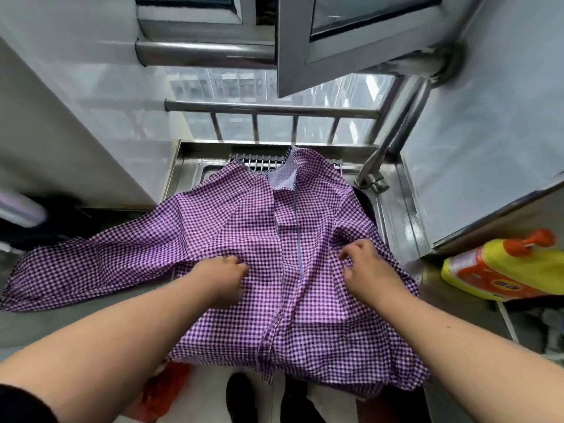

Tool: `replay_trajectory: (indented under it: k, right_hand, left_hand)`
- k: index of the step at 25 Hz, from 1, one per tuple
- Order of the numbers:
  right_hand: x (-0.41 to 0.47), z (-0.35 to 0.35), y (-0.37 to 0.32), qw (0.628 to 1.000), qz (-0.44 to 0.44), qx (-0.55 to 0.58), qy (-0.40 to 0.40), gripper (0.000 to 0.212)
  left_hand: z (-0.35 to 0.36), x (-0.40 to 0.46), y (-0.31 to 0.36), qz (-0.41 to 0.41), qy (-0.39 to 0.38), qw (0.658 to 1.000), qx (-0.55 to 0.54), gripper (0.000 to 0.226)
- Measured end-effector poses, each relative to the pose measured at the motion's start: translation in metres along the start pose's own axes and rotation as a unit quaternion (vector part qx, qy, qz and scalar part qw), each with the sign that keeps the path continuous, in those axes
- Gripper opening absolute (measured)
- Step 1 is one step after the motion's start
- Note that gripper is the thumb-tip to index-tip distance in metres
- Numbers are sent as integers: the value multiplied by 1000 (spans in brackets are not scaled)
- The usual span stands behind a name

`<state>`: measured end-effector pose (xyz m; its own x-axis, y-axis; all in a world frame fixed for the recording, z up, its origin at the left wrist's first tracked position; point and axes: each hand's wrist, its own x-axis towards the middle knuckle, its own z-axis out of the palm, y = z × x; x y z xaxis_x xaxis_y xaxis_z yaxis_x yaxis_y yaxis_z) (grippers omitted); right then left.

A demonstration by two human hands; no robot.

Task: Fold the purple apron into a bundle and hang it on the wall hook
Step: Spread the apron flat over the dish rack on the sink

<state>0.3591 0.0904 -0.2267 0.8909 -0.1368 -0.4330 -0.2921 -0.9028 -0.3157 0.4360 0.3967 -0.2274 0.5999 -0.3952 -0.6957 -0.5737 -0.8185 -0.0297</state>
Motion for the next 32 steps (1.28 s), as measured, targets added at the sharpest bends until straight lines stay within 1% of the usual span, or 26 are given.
replay_trajectory:
  k: [2, 4, 5, 6, 8, 9, 11, 13, 15, 16, 17, 19, 21, 22, 24, 27, 29, 32]
  right_hand:
    - [4, -15, 33, 995, 98, 4, 23, 39]
    - [7, -21, 59, 985, 171, 15, 23, 58]
    - [8, -21, 66, 979, 201, 17, 17, 63]
    - [10, -19, 73, 975, 221, 13, 11, 59]
    - [9, -14, 77, 972, 233, -1, 10, 31]
    - [8, -13, 76, 972, 233, 1, 17, 22]
    - [3, -18, 70, 978, 206, 10, 43, 18]
    - [-8, -31, 57, 988, 140, 13, 60, 16]
    - [-24, -51, 39, 996, 76, 35, 34, 16]
    - [-33, -60, 28, 999, 44, 28, 14, 16]
    - [-41, -65, 17, 1000, 13, 2, -5, 16]
    - [-54, -67, 4, 998, -33, -57, 2, 25]
    - [-61, -55, -6, 988, -96, -110, 54, 40]
    - [-62, -48, -8, 979, -119, -143, 89, 40]
    - [-61, -40, -14, 964, -135, -186, 133, 27]
    - [-58, -26, -23, 953, -131, -203, 182, 15]
    - [-58, -18, -27, 957, -118, -204, 169, 4]
    - [-65, -12, -29, 966, -103, -188, 143, 7]
  left_hand:
    - [-18, 12, 5, -2, 17, 1000, -22, 55]
    - [-33, 24, 10, 2, 42, 998, -36, 56]
    - [-40, 30, 13, 7, 54, 998, -44, 56]
    - [-47, 35, 18, 13, 64, 996, -56, 55]
    - [-59, 47, 26, 29, 78, 993, -80, 53]
    - [-64, 55, 30, 43, 84, 992, -79, 52]
    - [-75, 69, 35, 75, 98, 990, -69, 51]
    - [-91, 81, 40, 104, 115, 985, -77, 47]
    - [-114, 91, 49, 140, 140, 976, -87, 43]
    - [-126, 94, 55, 159, 159, 970, -89, 42]
    - [-138, 97, 62, 182, 179, 963, -86, 43]
    - [-163, 100, 81, 246, 206, 945, -62, 46]
    - [-177, 105, 99, 295, 200, 934, -23, 49]
    - [-182, 109, 108, 315, 187, 930, 9, 51]
    - [-182, 119, 121, 339, 149, 925, 88, 59]
    - [-173, 136, 136, 336, 97, 913, 208, 79]
    - [-168, 147, 143, 319, 83, 909, 253, 84]
    - [-165, 158, 152, 293, 75, 910, 284, 73]
